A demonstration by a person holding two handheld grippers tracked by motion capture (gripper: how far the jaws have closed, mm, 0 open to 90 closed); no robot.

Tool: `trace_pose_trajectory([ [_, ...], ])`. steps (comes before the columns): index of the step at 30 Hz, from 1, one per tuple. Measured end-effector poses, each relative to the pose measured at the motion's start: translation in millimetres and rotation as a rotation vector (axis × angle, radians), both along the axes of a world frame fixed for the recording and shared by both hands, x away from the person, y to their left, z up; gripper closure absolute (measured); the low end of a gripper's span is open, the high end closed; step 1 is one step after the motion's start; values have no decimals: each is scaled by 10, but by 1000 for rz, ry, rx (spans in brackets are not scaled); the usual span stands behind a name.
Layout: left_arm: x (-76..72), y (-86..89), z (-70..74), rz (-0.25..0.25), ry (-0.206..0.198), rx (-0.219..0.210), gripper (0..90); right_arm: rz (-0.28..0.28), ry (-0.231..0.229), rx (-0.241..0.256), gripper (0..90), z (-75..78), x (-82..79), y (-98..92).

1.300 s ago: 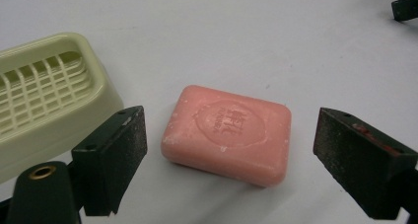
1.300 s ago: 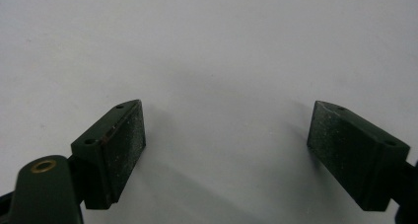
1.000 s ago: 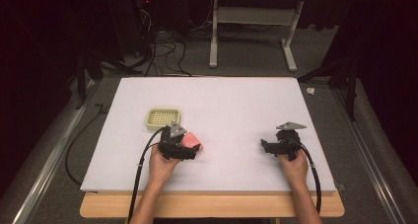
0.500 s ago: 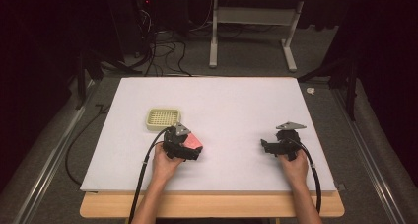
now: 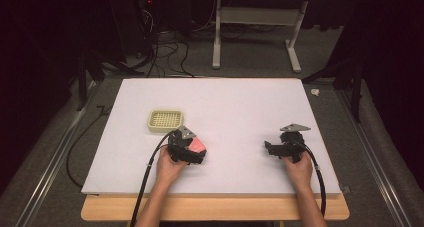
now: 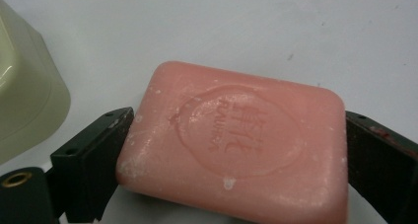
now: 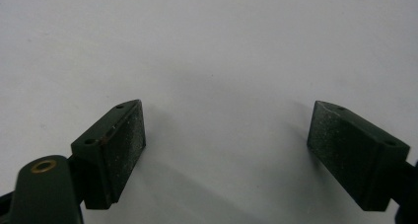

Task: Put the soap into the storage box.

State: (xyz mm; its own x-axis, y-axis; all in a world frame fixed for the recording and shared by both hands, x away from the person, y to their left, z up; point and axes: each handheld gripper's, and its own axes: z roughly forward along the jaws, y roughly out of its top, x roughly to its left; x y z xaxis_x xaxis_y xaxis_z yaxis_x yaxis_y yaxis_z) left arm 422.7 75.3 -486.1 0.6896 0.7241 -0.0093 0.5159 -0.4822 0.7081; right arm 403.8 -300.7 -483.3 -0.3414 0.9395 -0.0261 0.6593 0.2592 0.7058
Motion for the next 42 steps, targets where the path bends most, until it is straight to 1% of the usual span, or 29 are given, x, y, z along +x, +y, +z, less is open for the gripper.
trace_pose_trajectory([
  [5,-19,23,2,-4,-8,-9,106,0,0,0,152,0,0,0],
  [7,-27,29,10,-8,-5,-5,129,0,0,-1,152,0,0,0],
  [16,-46,21,18,-1,-6,2,136,0,0,-1,152,0,0,0],
  [19,-68,12,25,0,-16,12,137,0,0,-1,152,0,0,0],
  [24,-103,-5,70,0,-46,61,138,0,0,-1,152,0,0,0],
  [32,-183,57,202,16,-96,29,138,1,-2,-2,153,0,0,0],
  [35,-212,88,247,16,-103,20,138,0,-1,-1,153,0,0,1],
  [38,-237,123,287,20,-109,21,138,1,-2,-2,152,0,0,0],
  [42,-268,180,334,32,-119,0,138,0,0,-1,153,0,0,1],
])
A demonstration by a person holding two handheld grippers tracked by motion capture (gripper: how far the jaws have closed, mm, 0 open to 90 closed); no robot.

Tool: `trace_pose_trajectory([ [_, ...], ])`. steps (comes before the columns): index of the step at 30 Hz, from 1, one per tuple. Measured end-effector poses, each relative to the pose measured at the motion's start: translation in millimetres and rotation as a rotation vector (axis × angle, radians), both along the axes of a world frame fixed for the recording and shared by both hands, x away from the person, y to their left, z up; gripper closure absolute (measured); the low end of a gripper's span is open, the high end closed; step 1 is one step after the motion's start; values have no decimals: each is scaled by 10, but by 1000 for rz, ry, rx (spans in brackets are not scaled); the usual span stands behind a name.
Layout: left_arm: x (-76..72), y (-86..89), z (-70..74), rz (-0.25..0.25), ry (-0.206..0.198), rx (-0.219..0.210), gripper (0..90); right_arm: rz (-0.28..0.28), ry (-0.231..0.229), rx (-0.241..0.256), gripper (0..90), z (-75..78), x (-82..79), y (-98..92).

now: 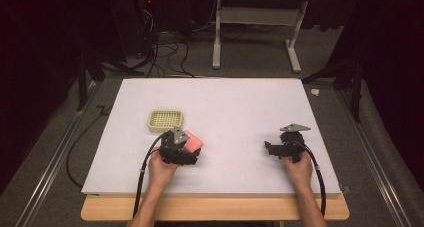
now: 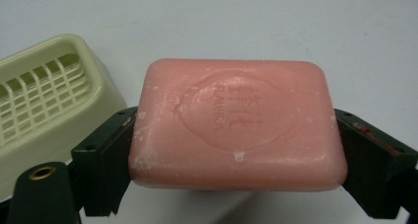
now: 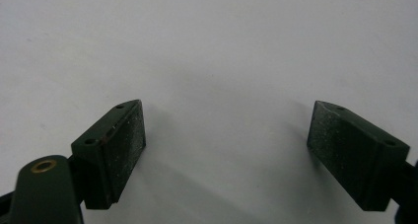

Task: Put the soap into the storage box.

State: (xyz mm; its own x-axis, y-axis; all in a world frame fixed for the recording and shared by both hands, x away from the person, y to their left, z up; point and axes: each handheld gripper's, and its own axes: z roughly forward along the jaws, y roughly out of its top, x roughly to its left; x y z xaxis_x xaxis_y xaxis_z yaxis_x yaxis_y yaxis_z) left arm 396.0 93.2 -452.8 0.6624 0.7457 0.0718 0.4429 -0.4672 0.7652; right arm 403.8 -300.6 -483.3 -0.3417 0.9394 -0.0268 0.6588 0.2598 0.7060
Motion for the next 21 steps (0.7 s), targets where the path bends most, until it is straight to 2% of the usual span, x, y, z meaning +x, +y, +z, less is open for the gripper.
trace_pose_trajectory([
  [8,-39,128,95,28,-15,-27,138,0,0,0,153,0,0,0],
  [21,-19,312,178,95,-17,-64,138,0,0,1,152,0,0,0],
])
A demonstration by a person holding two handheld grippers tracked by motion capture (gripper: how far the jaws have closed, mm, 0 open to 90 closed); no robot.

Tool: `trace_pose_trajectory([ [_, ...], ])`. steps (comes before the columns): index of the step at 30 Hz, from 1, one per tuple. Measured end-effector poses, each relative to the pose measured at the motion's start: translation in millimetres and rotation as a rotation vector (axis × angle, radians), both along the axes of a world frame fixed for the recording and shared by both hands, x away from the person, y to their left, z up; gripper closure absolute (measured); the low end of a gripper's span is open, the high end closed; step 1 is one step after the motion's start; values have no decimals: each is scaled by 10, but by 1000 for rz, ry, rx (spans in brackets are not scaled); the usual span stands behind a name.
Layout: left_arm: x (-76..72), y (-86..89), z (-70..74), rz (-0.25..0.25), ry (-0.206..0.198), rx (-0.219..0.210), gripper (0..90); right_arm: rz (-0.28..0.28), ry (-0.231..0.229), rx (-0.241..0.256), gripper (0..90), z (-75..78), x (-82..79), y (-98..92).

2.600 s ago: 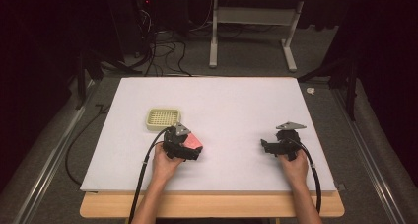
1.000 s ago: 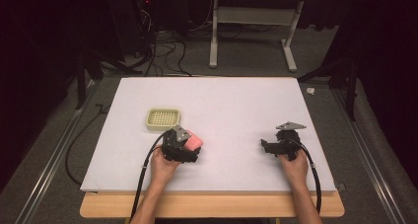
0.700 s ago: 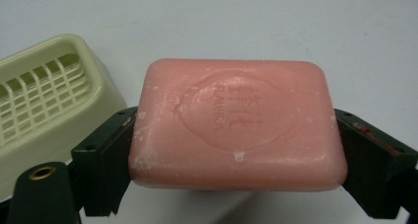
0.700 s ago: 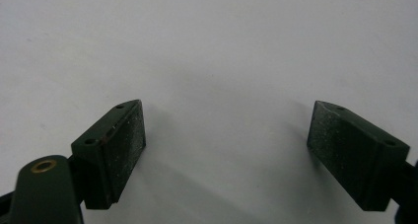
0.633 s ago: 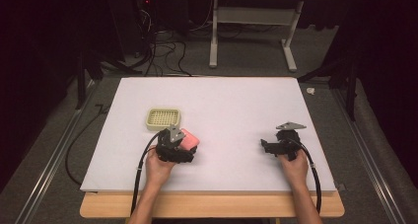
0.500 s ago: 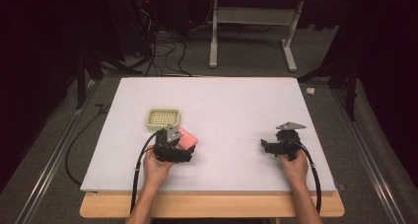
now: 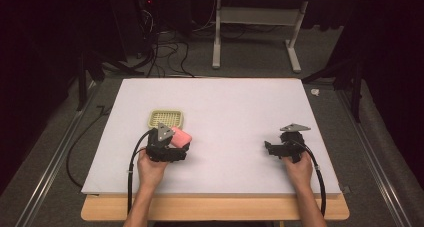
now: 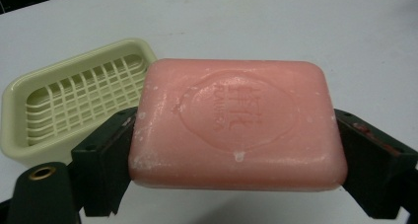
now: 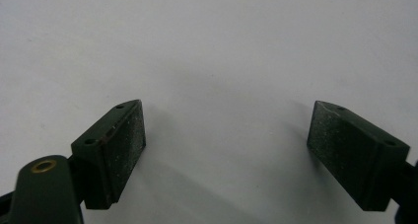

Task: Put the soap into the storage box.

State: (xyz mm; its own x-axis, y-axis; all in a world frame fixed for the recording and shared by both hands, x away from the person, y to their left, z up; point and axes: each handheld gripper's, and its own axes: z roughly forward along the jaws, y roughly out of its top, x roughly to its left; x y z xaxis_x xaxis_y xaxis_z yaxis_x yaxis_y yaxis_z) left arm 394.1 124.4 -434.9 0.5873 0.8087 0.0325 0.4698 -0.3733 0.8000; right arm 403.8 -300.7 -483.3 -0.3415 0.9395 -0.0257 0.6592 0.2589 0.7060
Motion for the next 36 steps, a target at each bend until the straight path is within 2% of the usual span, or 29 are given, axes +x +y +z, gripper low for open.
trace_pose_trajectory([
  [12,44,100,33,35,2,1,138,0,0,0,153,0,0,0],
  [19,70,151,56,52,-4,-17,138,0,0,0,152,0,0,0],
  [30,195,222,117,76,7,-25,138,1,-1,-2,153,0,1,0],
  [33,248,265,125,91,20,-59,138,3,-1,-2,152,0,2,-2],
  [36,293,283,137,114,22,-42,138,1,-1,-1,152,0,1,-1],
])
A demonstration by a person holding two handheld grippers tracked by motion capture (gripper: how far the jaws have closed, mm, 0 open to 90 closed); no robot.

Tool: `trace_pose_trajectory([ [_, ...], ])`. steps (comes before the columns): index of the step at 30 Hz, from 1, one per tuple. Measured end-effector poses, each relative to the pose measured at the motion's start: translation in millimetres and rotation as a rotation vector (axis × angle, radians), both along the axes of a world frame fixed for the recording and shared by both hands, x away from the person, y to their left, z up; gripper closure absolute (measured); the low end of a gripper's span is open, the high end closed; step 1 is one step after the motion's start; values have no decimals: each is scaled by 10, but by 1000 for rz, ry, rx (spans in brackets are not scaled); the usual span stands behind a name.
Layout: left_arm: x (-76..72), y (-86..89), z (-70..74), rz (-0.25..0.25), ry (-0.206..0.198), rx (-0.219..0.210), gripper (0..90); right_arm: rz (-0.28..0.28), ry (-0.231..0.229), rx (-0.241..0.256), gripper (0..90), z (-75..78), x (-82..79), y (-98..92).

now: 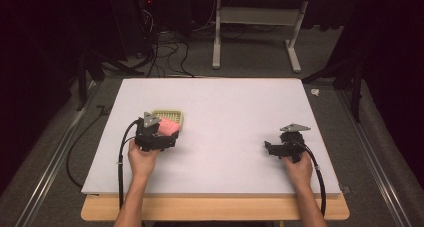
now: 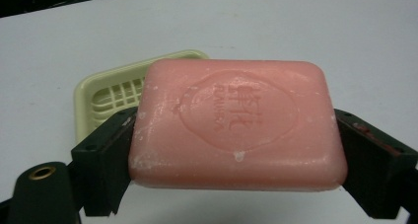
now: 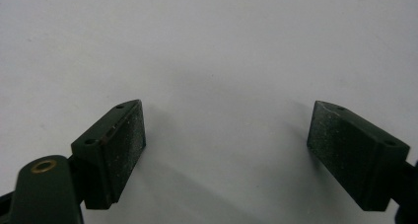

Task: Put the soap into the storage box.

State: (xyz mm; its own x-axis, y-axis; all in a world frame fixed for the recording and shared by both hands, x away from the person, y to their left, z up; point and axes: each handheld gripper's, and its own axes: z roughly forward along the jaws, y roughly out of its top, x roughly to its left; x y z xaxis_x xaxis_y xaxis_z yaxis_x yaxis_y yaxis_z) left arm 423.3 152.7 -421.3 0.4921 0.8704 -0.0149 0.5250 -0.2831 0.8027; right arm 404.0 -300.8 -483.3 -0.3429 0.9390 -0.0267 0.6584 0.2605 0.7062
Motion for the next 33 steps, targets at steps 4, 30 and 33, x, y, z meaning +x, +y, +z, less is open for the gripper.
trace_pose_trajectory([
  [4,64,4,21,13,3,6,138,-1,1,1,152,0,-1,1],
  [30,676,10,-199,151,91,61,138,0,0,0,152,0,0,0],
  [33,718,18,-219,157,103,53,138,-1,1,1,152,0,-1,1],
])
